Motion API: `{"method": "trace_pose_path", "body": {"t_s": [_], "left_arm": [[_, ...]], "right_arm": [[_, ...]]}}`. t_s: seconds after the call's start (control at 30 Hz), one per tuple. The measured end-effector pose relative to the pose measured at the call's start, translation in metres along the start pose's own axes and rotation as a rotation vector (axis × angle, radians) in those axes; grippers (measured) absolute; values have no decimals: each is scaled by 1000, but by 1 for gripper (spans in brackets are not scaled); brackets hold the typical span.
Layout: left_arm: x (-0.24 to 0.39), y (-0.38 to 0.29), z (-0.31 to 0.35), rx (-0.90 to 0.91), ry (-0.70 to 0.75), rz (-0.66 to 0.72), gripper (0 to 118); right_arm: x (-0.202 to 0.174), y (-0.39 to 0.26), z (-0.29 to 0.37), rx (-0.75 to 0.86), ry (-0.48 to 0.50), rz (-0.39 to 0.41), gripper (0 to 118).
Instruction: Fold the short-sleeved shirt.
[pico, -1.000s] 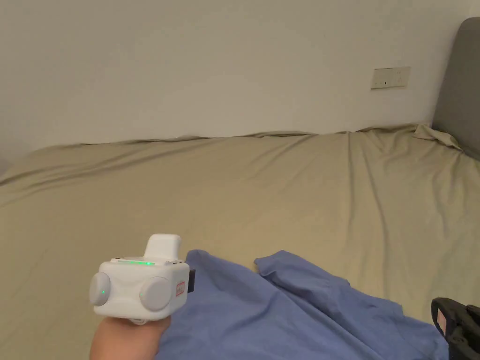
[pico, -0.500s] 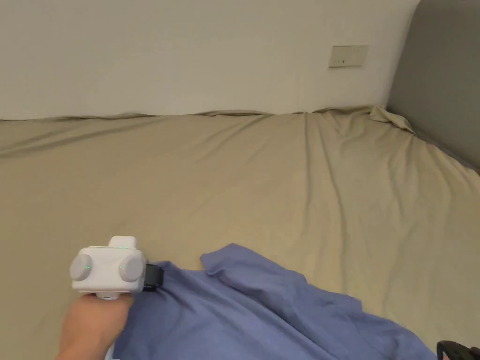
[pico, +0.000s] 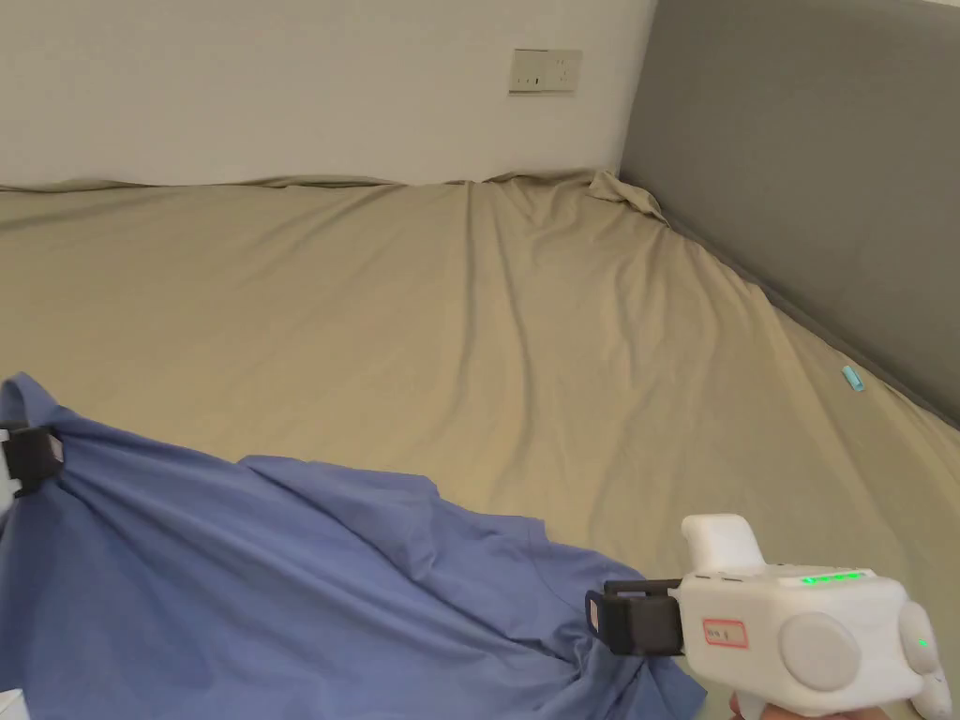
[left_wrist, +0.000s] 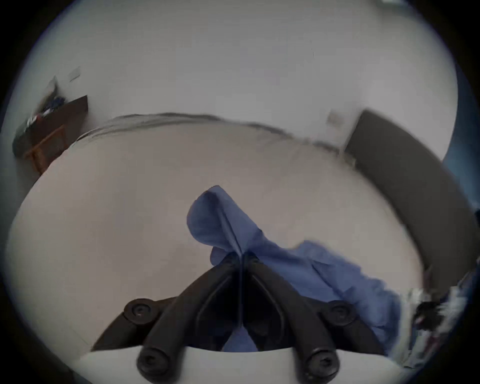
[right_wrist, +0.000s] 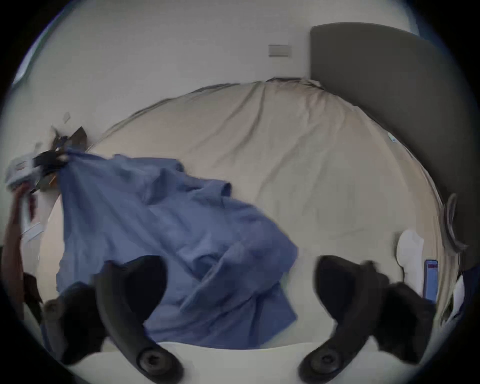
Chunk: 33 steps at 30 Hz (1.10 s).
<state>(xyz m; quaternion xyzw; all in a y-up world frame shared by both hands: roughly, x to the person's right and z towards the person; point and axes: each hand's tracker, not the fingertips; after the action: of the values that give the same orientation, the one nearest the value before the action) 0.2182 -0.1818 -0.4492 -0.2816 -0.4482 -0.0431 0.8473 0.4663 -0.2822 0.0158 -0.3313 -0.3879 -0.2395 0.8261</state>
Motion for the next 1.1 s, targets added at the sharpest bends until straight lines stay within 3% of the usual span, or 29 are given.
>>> {"method": "trace_pose_path", "body": {"t_s": [0.13, 0.17, 0.2, 0.27, 0.33, 0.37, 0.4, 0.53, 0.63, 0.7, 0.8, 0.9, 1.03, 1.1], "left_arm": [[11, 1, 75, 48, 23, 8, 0], [13, -1, 89, 54, 27, 11, 0], [-5, 3, 81, -4, 21, 62, 0], [-10, 3, 88, 6, 48, 60, 0], [-17, -3, 90, -5, 46, 71, 0], [-19, -5, 93, -15, 54, 76, 0], [-21, -7, 96, -22, 58, 77, 0], [-32, -13, 126, -3, 37, 154, 0], [-43, 3, 156, 82, 44, 221, 0], [-48, 31, 178, 167, 53, 212, 0], [-49, 78, 205, 264, 83, 160, 0], [-70, 123, 221, 320, 51, 210, 0], [-78, 173, 232, 371, 99, 220, 0], [-82, 200, 228, 379, 119, 209, 0]], "right_arm": [[-4, -1, -37, -153, -55, 69, 115], [-4, 8, -28, -198, -51, 64, 108], [-6, 7, -32, -232, -81, 49, 90], [-9, 5, -31, -235, -90, 31, 19], [-8, -5, -32, -196, 29, -75, 17], [-13, -4, -20, -144, -45, -73, 16], [-19, -3, -12, -95, -32, -23, 16], [-30, 9, 47, 98, 155, 19, 15], [-55, 32, 110, 236, 109, 136, 15], [-68, 57, 142, 295, 137, 171, 15], [-84, 101, 187, 360, 126, 156, 15], [-95, 151, 219, 376, 115, 144, 15], [-115, 218, 243, 413, 15, 180, 15], [-125, 259, 246, 391, 14, 175, 15]]}}
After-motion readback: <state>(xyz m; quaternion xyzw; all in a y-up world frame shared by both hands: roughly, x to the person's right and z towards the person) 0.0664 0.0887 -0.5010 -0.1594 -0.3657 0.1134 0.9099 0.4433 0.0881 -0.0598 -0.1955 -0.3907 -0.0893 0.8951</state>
